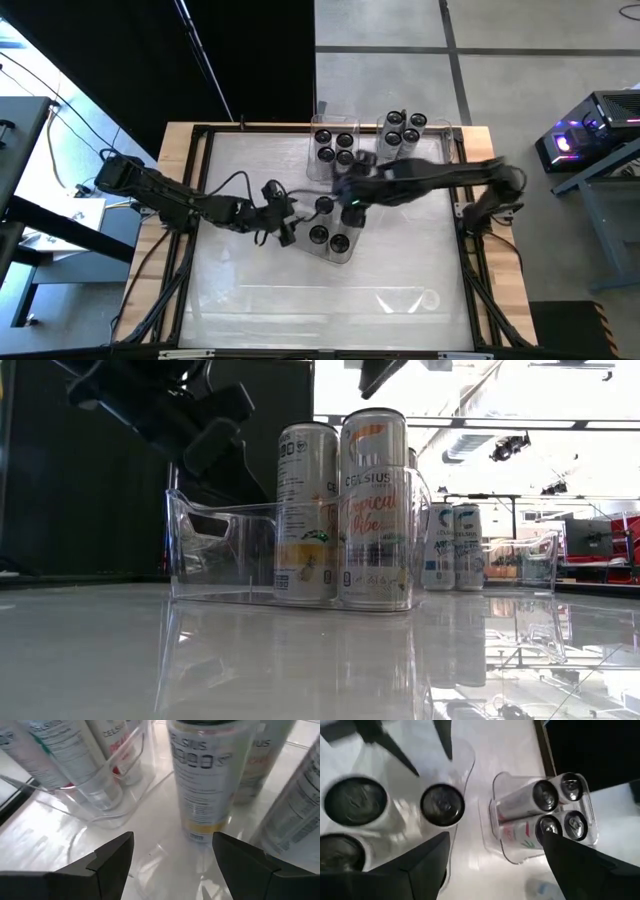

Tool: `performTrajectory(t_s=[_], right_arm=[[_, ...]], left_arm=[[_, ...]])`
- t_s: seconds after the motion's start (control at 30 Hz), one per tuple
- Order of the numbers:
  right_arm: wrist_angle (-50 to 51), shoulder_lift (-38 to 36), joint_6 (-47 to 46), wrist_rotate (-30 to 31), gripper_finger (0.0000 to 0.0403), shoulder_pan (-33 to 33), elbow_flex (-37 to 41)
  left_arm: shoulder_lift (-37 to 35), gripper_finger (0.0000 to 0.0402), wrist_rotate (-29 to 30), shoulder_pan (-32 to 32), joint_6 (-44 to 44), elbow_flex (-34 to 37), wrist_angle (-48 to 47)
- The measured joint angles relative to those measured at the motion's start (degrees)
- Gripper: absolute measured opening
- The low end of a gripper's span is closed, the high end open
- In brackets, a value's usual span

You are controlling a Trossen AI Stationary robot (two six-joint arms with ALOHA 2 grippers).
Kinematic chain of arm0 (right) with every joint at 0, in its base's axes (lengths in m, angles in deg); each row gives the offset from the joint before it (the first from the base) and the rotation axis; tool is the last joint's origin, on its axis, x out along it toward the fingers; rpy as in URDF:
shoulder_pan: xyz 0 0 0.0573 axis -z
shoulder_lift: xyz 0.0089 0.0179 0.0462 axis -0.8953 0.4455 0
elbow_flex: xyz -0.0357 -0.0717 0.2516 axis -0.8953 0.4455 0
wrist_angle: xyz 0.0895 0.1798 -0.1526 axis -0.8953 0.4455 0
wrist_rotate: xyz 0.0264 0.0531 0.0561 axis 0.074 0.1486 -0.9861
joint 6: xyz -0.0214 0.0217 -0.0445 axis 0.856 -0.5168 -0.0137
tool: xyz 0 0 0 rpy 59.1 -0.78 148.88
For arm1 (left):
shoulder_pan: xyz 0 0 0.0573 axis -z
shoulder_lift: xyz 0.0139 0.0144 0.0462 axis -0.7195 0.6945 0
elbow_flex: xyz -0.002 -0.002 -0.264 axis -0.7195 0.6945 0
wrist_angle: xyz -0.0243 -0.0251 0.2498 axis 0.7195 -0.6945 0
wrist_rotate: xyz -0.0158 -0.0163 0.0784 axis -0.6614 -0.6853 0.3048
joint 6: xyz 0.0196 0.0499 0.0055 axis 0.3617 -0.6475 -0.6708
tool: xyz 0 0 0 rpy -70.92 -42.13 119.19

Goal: Sort soda cans
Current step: Move the bottom transparent bin to the top left of the table

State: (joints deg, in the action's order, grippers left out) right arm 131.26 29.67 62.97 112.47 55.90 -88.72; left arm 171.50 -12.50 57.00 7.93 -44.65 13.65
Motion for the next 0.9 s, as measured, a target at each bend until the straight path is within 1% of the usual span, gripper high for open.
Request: performTrajectory(t_s=[0.13, 0.2, 0.27, 0.37, 0.47, 0.57, 0.67, 0.8, 0.9], right_arm=[[-15.6, -12.5, -1.4, -3.2, 0.0312, 2.2, 16.7], [-25.5, -17.9, -1.6, -5.0, 0.0312, 3.3, 25.8], [-36.7, -22.3, -0.6, -8.4, 0.0312, 4.0, 34.6], [-54.2, -26.3, 0.6, -15.4, 0.0312, 5.0, 45.6], [-67.7, -26.7, 0.2, -20.2, 0.0312, 6.3, 53.1], [-74.8, -24.9, -0.5, -21.7, 0.0312, 7.5, 56.1], [-77.0, -22.2, -1.3, -21.7, 0.0312, 8.4, 56.5], [-76.0, -18.5, -1.4, -21.8, 0.0312, 8.9, 54.8], [-74.0, -17.0, -1.1, -21.7, 0.0312, 9.2, 53.0]], left_arm=[[0.0, 0.0264, 0.2, -1.4, -0.3, 0.0, 0.0], [0.0, 0.0263, 0.2, -1.9, -0.7, 0.0, 0.8], [0.0, 0.0263, -1.5, -3.0, -1.5, 0.0, 2.7], [0.1, 0.0263, -5.9, -5.7, -2.9, 0.0, 6.2], [0.1, 0.0263, -8.7, -8.3, -3.8, 0.0, 8.8], [0.1, 0.0263, -11.3, -10.4, -5.0, 0.0, 9.3], [0.9, 0.0263, -13.0, -11.8, -6.3, -0.1, 9.5], [3.2, 0.0263, -13.1, -13.0, -6.4, -0.1, 9.4], [5.4, 0.0263, -13.0, -13.7, -6.9, -0.1, 12.4]])
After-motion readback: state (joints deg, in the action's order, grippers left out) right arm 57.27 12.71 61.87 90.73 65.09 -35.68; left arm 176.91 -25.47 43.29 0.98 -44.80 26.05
